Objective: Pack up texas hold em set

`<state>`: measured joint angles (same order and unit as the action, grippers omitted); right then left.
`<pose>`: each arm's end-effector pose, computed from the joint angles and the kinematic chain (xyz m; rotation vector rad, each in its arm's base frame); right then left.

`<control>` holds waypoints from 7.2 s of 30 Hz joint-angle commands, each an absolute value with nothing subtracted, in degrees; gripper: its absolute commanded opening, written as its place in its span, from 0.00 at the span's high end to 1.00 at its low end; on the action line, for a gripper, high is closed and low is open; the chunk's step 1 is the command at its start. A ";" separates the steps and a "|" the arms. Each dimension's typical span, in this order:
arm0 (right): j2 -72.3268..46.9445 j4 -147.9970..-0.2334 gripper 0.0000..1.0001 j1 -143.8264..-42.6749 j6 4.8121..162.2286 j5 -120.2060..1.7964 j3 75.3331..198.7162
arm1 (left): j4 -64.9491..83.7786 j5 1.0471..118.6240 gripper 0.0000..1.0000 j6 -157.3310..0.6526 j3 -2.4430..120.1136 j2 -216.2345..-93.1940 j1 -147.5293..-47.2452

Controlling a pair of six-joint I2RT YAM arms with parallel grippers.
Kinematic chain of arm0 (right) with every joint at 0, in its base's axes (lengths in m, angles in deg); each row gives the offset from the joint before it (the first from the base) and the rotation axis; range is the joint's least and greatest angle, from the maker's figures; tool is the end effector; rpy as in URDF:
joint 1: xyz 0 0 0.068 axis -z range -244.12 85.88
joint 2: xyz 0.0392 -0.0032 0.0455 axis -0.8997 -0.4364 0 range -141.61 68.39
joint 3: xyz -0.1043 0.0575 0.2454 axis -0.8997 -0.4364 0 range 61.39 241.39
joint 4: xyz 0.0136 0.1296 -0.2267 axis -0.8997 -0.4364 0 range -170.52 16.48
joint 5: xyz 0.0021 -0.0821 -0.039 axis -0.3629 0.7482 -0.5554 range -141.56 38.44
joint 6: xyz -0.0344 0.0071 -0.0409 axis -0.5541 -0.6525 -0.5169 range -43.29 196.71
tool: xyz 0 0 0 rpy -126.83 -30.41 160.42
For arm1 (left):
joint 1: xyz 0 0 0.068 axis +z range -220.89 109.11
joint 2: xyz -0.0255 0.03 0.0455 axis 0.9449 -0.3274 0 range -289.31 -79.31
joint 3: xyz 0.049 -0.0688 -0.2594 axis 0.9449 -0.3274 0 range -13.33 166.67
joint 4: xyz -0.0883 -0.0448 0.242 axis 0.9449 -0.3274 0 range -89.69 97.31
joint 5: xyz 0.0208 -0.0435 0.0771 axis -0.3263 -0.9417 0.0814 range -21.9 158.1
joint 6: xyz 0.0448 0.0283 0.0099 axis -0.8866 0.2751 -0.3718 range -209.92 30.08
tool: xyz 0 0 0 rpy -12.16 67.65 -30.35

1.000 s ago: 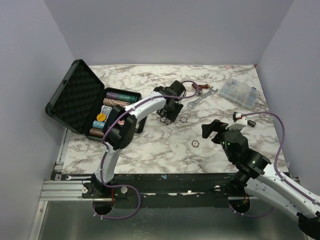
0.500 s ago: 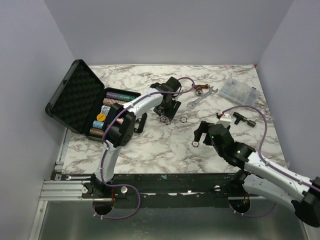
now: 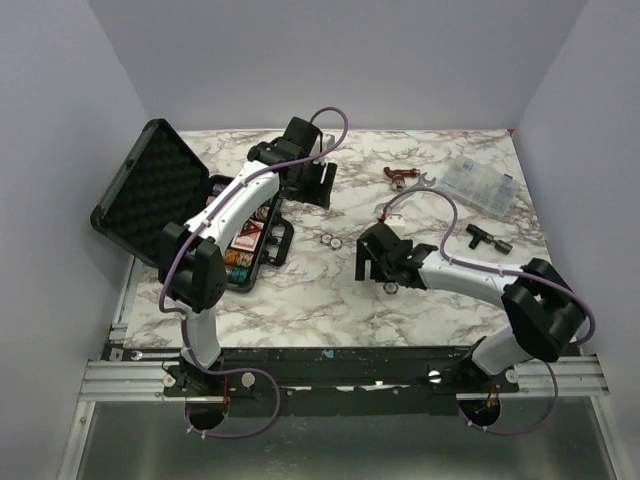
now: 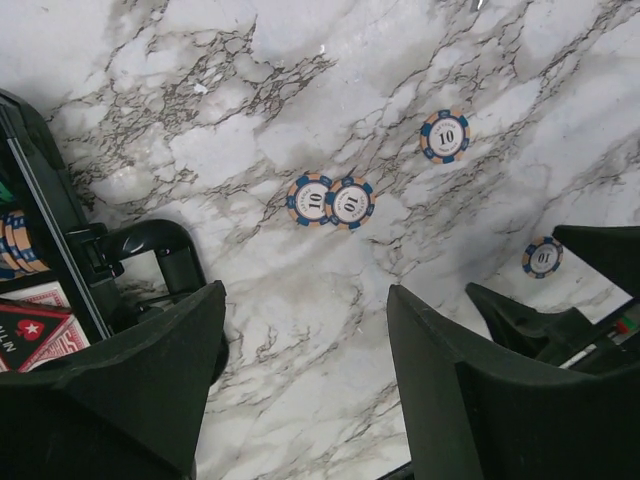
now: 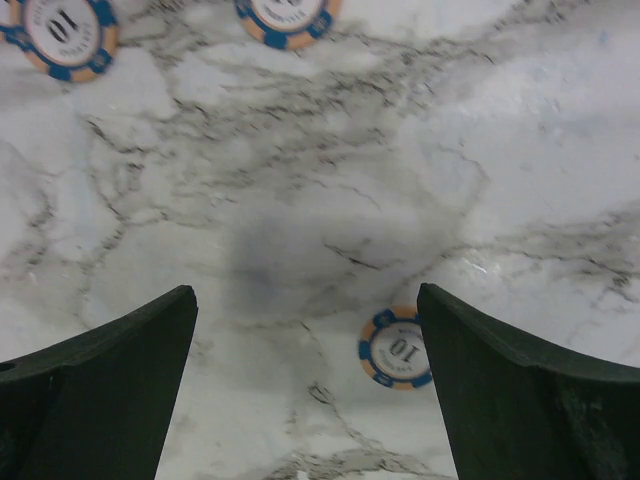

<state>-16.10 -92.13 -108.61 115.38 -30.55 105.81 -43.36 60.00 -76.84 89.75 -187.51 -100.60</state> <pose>0.2062 0.1846 0.1729 0.0031 2.4977 0.1181 0.3564 -0.2093 0.3118 0.4317 2.5622 -0.4627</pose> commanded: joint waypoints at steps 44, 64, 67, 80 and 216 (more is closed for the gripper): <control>-47.56 -83.45 0.43 -106.21 80.14 -48.92 133.00 | -33.29 37.12 0.30 -68.91 80.73 -174.44 -81.87; -45.93 -83.08 0.69 -106.20 81.05 -49.51 132.43 | -33.21 36.61 0.30 -68.83 80.78 -175.15 -81.83; -44.55 -82.01 0.70 -106.25 81.83 -48.93 131.74 | -33.20 36.61 0.30 -68.83 80.75 -175.16 -81.79; -42.94 -82.37 0.73 -106.17 82.42 -46.58 134.76 | -33.29 36.61 0.31 -68.83 80.79 -175.00 -81.69; -52.28 -110.49 0.51 -96.62 89.94 -46.77 143.65 | -29.86 30.15 0.01 -68.03 78.24 -175.13 -80.47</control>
<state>-49.32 -107.21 -95.96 89.98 -46.64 145.94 -30.18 30.99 -67.77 78.10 -175.31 -80.60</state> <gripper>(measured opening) 0.498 0.985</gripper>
